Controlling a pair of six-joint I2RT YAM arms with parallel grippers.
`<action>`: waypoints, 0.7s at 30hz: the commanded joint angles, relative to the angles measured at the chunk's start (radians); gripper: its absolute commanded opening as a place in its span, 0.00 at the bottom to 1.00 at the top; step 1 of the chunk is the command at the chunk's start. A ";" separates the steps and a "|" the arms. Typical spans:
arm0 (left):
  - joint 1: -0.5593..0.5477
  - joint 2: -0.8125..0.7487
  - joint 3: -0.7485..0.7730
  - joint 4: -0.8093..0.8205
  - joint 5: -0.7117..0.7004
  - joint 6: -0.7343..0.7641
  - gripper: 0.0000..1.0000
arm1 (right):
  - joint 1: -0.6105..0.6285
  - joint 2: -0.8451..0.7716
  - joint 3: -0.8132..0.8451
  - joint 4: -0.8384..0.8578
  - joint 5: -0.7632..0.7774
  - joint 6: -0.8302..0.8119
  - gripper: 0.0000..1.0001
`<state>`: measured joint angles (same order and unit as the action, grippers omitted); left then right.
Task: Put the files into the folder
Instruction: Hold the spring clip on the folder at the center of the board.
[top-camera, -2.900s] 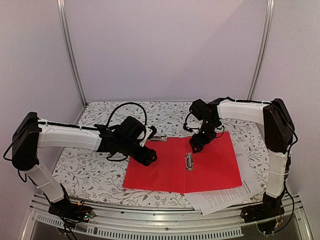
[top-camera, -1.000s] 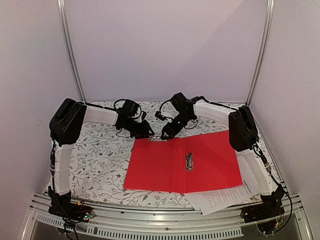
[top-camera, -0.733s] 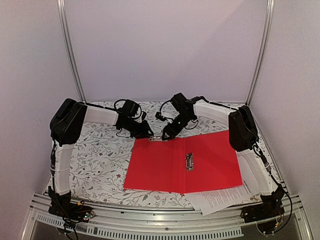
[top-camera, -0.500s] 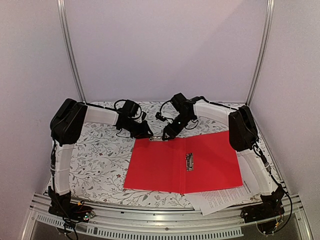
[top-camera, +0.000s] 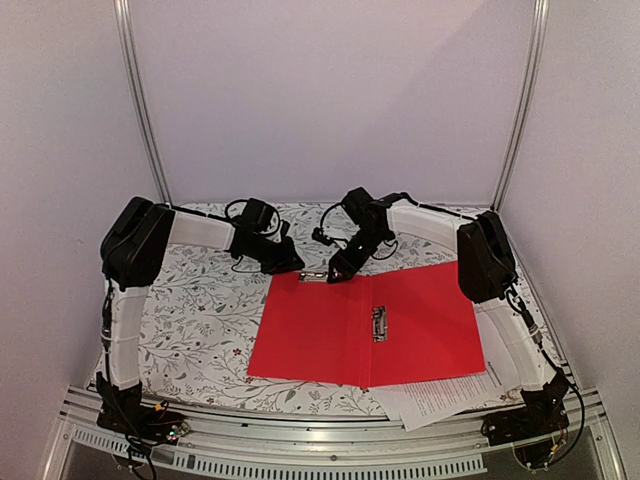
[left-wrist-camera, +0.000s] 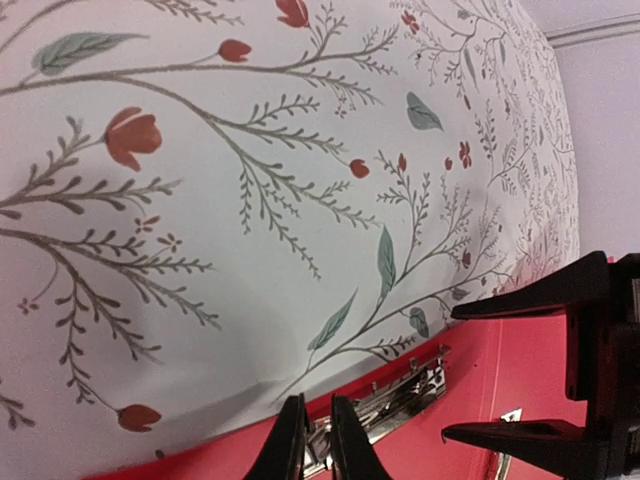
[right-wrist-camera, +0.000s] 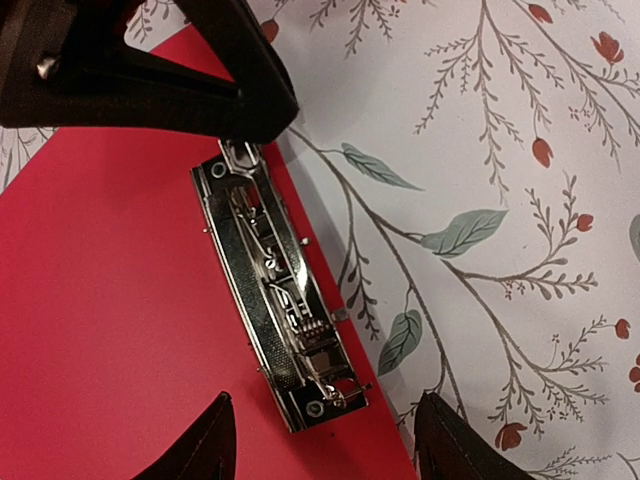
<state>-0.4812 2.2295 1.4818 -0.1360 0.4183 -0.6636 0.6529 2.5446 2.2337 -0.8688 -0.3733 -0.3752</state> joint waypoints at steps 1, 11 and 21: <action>0.022 0.034 -0.005 0.053 0.038 -0.029 0.09 | -0.005 0.026 0.017 -0.024 0.015 -0.032 0.61; 0.022 0.041 -0.002 0.021 0.016 -0.020 0.18 | -0.005 0.028 0.016 -0.024 0.019 -0.039 0.61; 0.023 0.009 -0.024 0.017 0.031 -0.038 0.18 | -0.005 0.030 0.015 -0.027 0.031 -0.044 0.61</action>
<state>-0.4667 2.2574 1.4815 -0.0940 0.4488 -0.6930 0.6518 2.5446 2.2337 -0.8764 -0.3527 -0.4088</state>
